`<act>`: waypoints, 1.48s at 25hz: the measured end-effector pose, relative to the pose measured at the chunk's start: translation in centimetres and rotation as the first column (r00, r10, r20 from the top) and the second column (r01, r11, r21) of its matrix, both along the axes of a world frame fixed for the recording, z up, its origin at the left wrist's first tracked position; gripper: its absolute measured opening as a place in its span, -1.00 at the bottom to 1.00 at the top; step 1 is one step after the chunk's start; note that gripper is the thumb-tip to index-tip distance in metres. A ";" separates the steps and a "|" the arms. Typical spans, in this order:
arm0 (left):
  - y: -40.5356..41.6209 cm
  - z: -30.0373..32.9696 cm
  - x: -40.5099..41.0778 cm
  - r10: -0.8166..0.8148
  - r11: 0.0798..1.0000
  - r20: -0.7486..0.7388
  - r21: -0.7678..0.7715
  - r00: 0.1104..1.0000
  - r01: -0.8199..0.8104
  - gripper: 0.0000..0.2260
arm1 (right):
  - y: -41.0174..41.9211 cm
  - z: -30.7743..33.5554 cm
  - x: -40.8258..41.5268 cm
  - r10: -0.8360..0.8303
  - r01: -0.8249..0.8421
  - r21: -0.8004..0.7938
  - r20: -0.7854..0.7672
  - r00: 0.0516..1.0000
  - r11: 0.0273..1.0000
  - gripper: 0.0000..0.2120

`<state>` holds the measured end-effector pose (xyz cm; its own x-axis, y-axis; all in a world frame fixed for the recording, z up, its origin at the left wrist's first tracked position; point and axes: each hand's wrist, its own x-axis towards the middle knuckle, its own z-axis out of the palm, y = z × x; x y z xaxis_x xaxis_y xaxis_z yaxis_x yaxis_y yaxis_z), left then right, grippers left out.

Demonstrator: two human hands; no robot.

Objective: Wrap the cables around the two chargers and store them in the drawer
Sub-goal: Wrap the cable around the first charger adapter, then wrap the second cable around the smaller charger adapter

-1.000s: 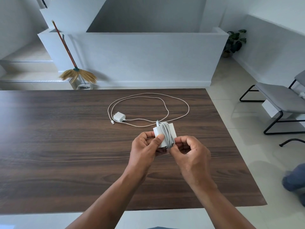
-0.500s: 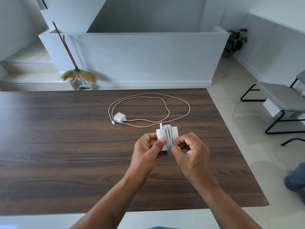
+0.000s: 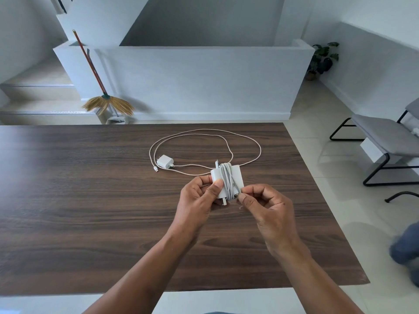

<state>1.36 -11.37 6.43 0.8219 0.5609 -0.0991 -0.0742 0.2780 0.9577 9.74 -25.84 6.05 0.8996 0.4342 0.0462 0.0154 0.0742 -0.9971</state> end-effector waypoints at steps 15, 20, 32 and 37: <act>-0.4 -4.5 2.4 -0.025 0.998 -0.309 0.048 0.951 0.042 -0.87 | -1.3 -4.0 2.6 -0.066 0.047 -0.090 -0.218 0.974 0.995 -0.85; -1.2 -7.6 4.7 -0.022 0.994 -0.462 0.088 0.887 0.071 -0.86 | -1.8 -7.2 3.9 -0.138 0.075 -0.268 -0.223 0.965 0.961 -0.87; -2.0 -9.2 5.1 0.061 0.971 -0.623 0.220 0.780 0.099 -0.80 | -2.2 -9.0 4.7 -0.134 0.042 -0.426 -0.187 0.973 0.904 -0.93; -1.7 -8.9 4.7 0.090 0.954 -0.638 0.277 0.764 0.119 -0.87 | -2.9 -8.5 5.4 -0.100 0.027 -0.461 -0.135 0.986 0.887 -0.83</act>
<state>6.03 -13.04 -2.42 0.6321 0.6374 -0.4407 0.5831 -0.0168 0.8122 15.11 -28.69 -2.41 0.9061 0.3162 -0.2811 -0.1483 -0.3848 -0.9110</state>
